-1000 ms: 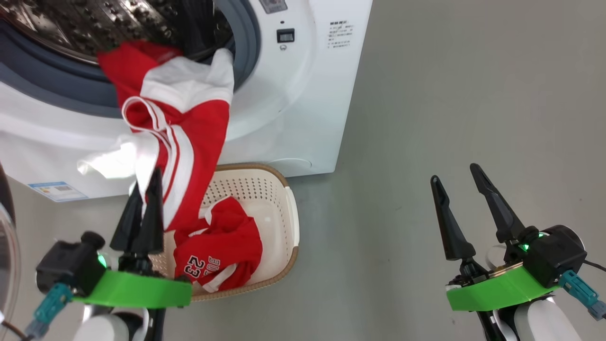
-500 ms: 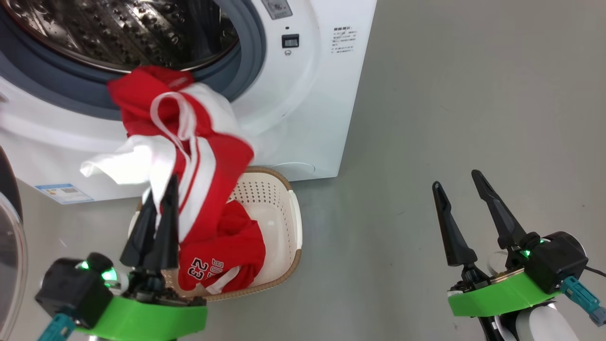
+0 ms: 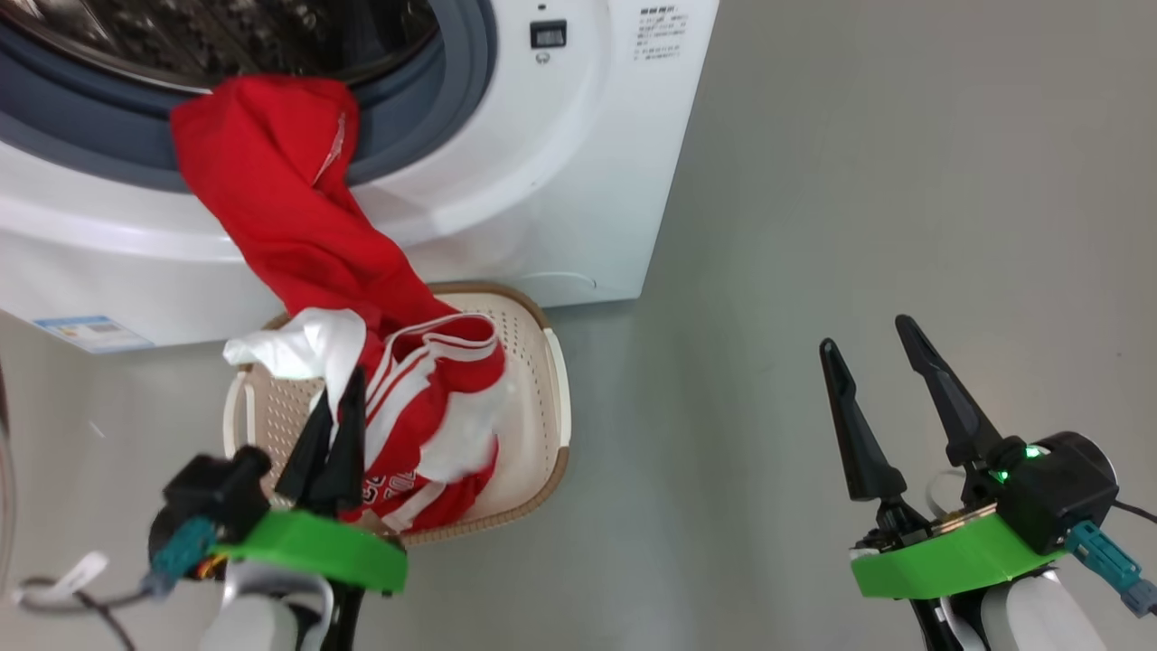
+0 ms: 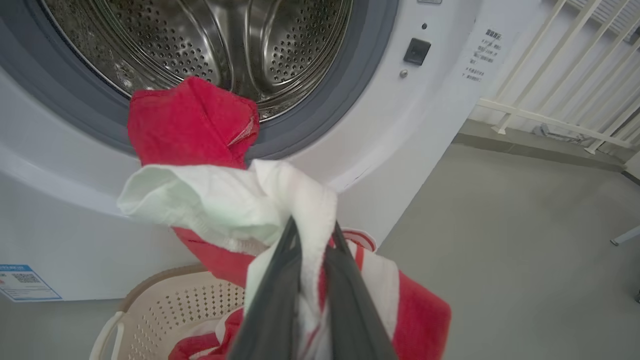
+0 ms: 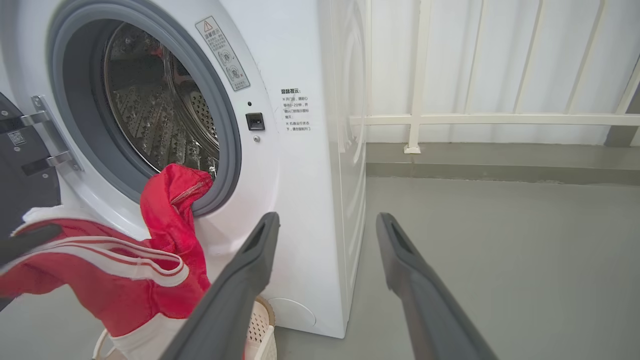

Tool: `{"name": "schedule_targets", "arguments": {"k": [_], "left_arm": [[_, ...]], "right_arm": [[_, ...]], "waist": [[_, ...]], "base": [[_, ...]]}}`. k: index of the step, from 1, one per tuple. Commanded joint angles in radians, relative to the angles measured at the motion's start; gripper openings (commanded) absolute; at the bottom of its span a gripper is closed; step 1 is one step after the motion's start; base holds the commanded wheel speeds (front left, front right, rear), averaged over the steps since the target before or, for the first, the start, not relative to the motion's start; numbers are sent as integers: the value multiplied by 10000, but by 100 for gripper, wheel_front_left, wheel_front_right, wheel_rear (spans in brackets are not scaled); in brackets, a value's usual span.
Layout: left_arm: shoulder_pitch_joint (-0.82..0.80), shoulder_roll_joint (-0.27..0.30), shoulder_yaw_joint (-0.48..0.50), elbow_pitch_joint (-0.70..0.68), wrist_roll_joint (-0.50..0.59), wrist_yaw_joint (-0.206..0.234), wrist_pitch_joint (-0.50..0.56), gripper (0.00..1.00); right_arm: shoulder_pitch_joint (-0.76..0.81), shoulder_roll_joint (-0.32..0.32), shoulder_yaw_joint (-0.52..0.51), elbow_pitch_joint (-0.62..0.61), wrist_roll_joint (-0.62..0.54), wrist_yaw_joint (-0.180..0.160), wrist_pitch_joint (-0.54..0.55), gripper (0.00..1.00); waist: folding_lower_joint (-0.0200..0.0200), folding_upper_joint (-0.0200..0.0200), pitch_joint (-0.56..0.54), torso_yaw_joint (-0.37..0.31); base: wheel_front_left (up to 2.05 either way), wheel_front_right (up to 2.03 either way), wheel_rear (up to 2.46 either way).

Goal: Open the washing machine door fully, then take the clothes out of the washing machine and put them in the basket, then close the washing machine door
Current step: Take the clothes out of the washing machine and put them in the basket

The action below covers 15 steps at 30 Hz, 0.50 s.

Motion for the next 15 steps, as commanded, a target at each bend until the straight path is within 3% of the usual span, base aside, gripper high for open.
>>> {"name": "schedule_targets", "arguments": {"k": [1, 9, 15], "left_arm": [[-375, 69, 301, 70, -55, -83, -136, 0], [-2161, -225, 212, 3797, -240, -611, -494, 0], [-2997, -320, 405, 5416, -126, -787, -524, 0]], "right_arm": [[-245, -26, 260, -250, -86, 63, -63, 100], [-507, -26, 295, -243, -155, 63, -63, 100], [-619, -26, 320, -260, -133, 63, -63, 100]], "waist": [[0, 0, 211, -17], [0, 0, 725, -80], [0, 0, 1036, -208]], "base": [[0, 0, 0], [0, 0, 0], [0, 0, 0]]}}
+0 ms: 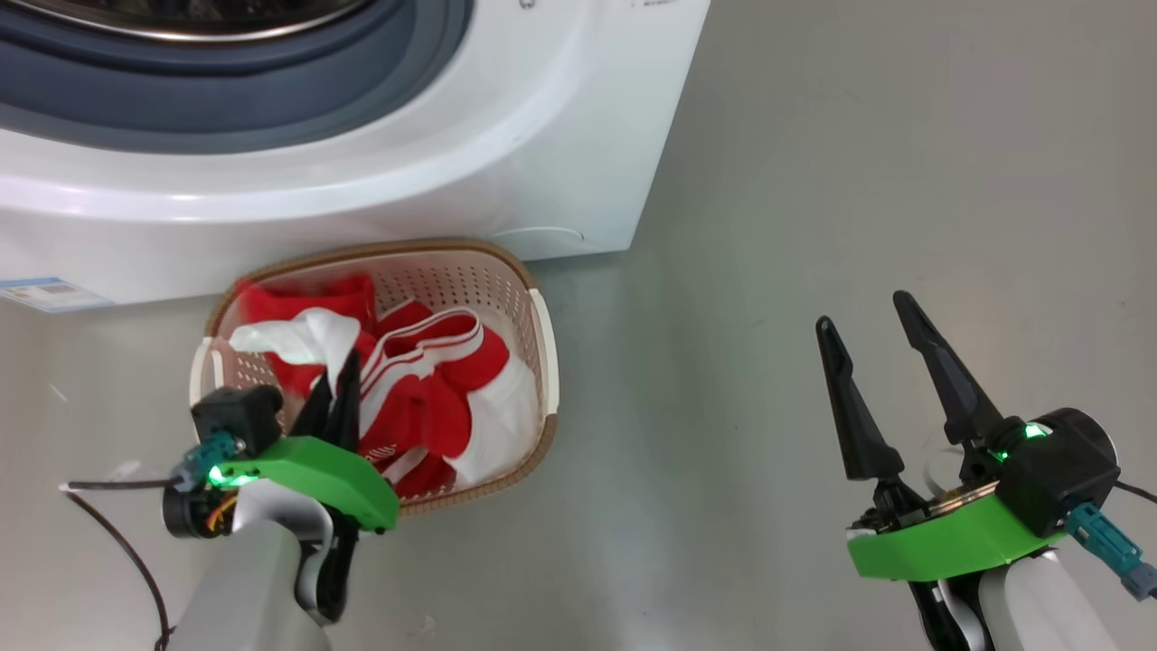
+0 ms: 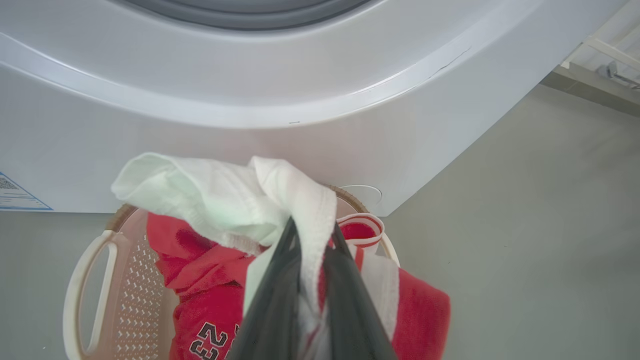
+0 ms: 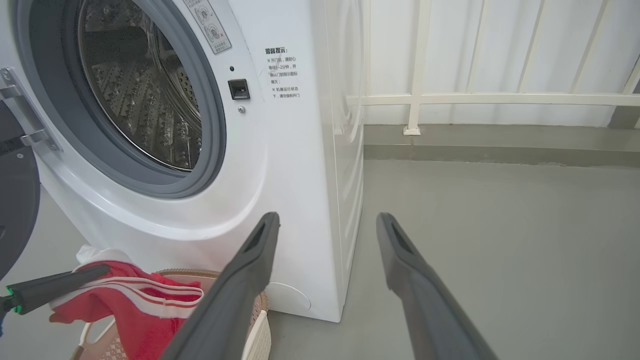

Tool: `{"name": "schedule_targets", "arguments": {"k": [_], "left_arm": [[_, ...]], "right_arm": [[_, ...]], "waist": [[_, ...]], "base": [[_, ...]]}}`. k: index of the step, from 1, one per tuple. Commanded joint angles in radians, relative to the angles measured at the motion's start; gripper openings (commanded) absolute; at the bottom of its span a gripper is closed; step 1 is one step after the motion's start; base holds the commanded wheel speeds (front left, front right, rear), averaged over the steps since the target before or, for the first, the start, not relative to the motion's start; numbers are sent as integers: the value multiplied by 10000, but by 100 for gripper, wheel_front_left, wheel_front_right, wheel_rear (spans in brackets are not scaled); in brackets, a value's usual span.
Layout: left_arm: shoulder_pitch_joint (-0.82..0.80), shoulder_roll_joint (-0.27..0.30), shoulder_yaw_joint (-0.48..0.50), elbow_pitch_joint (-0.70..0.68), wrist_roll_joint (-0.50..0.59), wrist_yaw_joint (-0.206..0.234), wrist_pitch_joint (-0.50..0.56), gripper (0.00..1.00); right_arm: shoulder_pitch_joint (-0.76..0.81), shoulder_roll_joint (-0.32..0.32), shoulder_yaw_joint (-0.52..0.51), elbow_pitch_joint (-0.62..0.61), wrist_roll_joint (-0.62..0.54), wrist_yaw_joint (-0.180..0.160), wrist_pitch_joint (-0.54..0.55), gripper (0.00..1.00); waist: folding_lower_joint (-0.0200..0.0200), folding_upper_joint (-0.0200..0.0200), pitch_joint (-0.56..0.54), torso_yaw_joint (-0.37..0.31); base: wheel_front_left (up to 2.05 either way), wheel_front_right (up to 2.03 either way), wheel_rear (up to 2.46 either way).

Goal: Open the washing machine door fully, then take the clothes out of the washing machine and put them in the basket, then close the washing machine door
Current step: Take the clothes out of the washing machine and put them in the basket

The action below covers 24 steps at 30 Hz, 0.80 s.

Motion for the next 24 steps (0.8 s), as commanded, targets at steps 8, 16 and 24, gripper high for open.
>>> {"name": "schedule_targets", "arguments": {"k": [8, 16, 24], "left_arm": [[-929, 118, 968, 1339, 250, -45, -122, 0], [-1420, 123, 1387, 2260, 476, -11, -123, 0], [-1613, 222, 1895, 2523, 653, -12, -123, 100]], "right_arm": [[-442, -24, 361, -270, -28, 63, -63, 100], [-661, -24, 489, -221, 21, 63, -63, 100], [-774, -24, 511, -198, 110, 63, -63, 100]], "waist": [[0, 0, 749, -187], [0, 0, 1088, -358], [0, 0, 1308, -609]], "base": [[0, 0, 0], [0, 0, 0], [0, 0, 0]]}}
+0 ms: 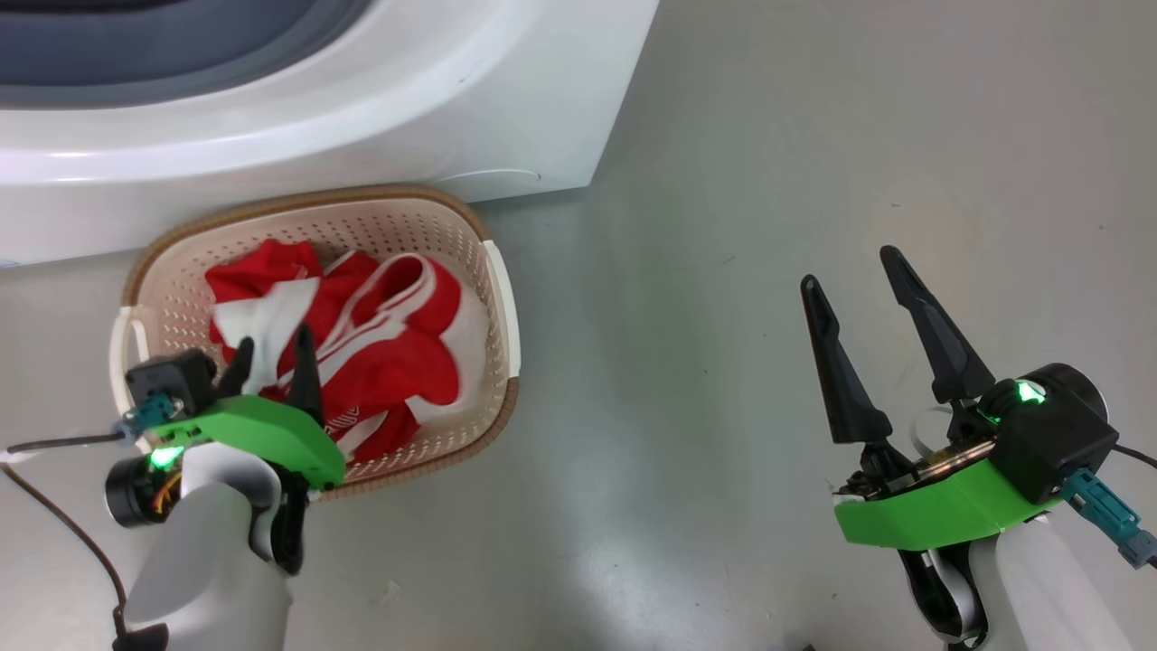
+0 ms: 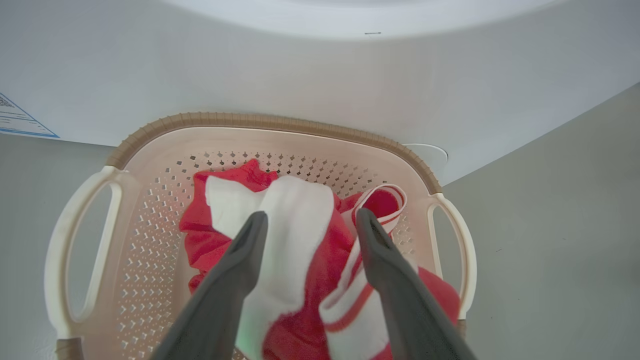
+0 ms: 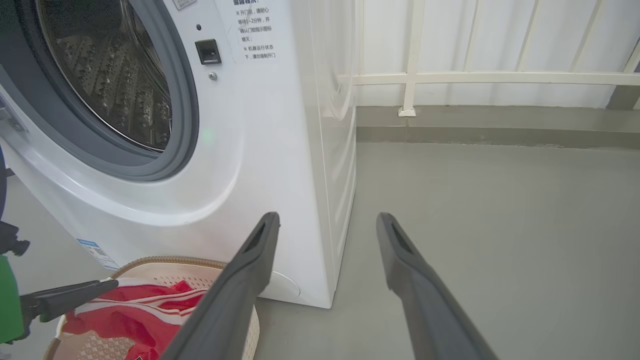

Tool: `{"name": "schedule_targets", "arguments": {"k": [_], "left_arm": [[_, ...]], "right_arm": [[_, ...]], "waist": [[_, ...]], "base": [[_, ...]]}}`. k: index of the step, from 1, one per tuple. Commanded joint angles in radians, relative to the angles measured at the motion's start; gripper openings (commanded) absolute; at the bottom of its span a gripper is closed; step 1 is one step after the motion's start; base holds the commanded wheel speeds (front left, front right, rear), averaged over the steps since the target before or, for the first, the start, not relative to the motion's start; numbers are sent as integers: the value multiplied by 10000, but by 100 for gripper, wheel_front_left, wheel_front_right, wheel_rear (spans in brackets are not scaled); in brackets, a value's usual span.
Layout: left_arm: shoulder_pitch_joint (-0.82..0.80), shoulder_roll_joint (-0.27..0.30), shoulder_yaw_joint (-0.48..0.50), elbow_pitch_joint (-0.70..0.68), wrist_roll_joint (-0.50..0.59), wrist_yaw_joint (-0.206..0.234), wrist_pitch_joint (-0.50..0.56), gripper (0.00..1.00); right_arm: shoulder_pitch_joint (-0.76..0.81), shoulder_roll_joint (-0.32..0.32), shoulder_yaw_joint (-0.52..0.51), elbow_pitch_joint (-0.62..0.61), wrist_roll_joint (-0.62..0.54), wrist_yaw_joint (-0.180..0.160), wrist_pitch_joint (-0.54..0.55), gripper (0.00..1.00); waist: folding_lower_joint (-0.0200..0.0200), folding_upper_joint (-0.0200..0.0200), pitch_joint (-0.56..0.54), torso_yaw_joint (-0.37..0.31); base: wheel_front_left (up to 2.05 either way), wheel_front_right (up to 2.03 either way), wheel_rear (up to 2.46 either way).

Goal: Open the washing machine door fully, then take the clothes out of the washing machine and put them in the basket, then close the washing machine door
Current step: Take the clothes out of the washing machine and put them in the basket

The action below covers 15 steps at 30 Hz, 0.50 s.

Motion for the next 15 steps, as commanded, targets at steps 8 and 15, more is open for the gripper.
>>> {"name": "schedule_targets", "arguments": {"k": [8, 15], "left_arm": [[-85, 245, 410, 260, 437, -10, -122, 100], [251, 196, 464, -609, 695, -142, -122, 100]], "right_arm": [[-64, -18, 231, -131, 140, 63, -63, 100], [34, -18, 144, 4, 183, 63, -63, 100]], "waist": [[0, 0, 1, -94], [0, 0, -405, 136]], "base": [[0, 0, 0], [0, 0, 0]]}}
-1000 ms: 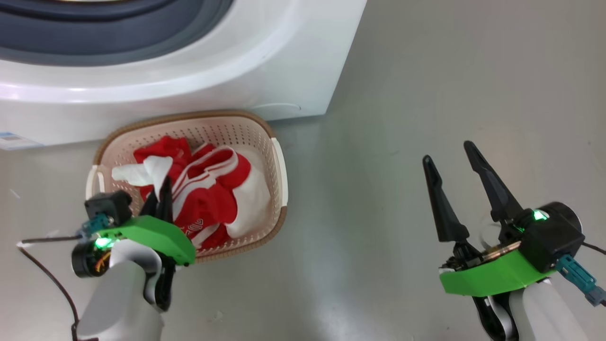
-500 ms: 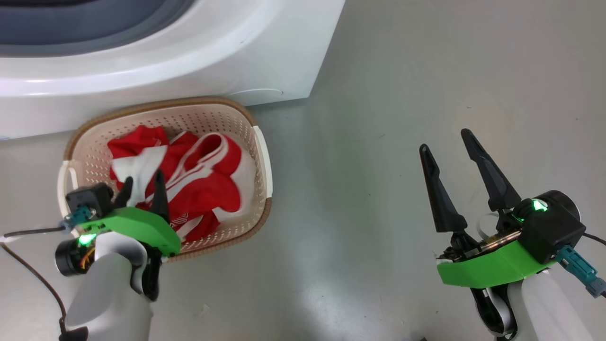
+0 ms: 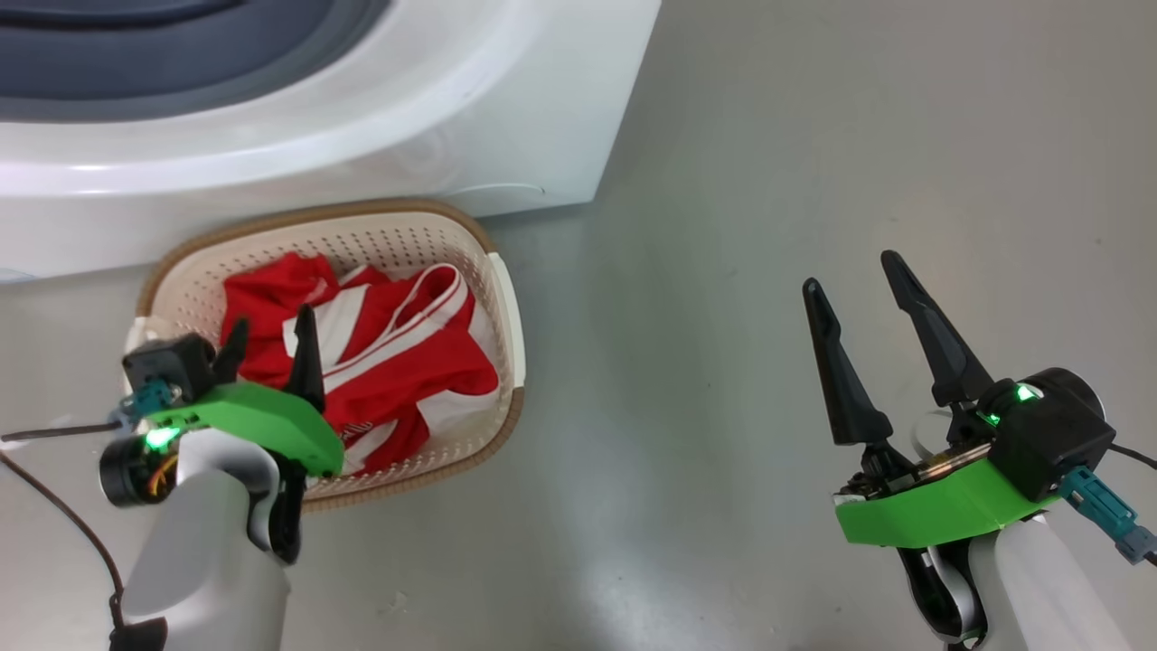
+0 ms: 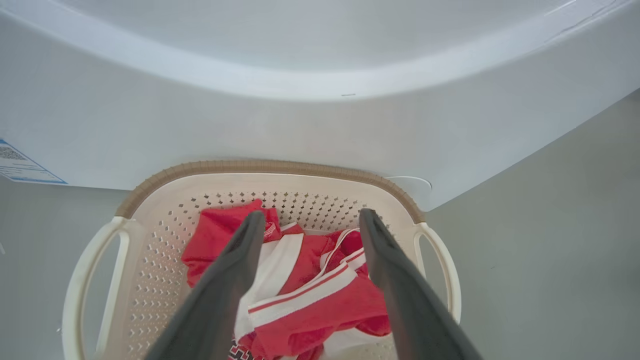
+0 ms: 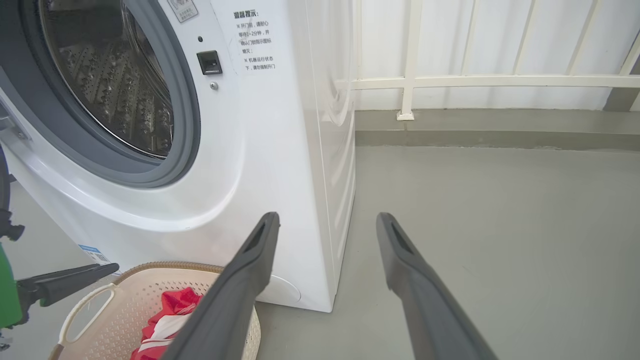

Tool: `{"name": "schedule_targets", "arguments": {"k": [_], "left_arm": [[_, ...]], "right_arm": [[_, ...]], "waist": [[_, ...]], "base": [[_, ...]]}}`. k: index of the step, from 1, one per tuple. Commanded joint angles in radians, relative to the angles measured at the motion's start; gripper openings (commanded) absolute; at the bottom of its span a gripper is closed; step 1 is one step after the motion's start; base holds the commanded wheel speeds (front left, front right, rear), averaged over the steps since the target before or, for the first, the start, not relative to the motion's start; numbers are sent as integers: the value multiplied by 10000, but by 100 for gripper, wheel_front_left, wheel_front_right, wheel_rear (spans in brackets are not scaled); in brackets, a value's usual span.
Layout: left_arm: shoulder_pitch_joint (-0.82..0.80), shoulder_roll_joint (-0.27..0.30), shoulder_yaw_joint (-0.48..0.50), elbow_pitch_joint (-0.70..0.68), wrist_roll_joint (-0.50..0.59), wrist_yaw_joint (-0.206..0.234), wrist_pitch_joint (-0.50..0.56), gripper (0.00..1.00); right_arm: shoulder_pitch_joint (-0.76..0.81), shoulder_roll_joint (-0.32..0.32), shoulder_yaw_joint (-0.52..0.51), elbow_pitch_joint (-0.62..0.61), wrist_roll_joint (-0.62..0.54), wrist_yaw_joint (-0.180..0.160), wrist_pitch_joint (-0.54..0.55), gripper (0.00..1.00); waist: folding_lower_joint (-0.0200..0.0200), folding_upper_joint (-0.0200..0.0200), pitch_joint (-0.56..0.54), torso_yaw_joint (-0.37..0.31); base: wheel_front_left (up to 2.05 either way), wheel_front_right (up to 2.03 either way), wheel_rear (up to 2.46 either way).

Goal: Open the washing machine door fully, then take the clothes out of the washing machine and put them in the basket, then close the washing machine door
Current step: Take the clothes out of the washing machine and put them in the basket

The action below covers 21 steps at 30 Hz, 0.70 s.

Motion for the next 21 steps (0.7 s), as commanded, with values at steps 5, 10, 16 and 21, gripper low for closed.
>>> {"name": "schedule_targets", "arguments": {"k": [5, 10, 16, 21], "left_arm": [[929, 164, 305, -1272, 354, -115, -122, 100], [1676, 128, 268, -2517, 508, -98, -122, 100], [2593, 121, -33, -3959, 146, -36, -122, 100], [3204, 120, -208, -4894, -126, 44, -122, 100]], "right_arm": [[98, -18, 187, 8, -42, 63, -63, 100], [123, -18, 94, 156, -170, 63, -63, 100], [241, -18, -185, 344, -365, 63, -63, 100], [366, -18, -336, 450, -434, 63, -63, 100]], "waist": [[0, 0, -598, 331], [0, 0, -1171, 562], [0, 0, -1978, 793], [0, 0, -2545, 882]], "base": [[0, 0, 0], [0, 0, 0], [0, 0, 0], [0, 0, 0]]}}
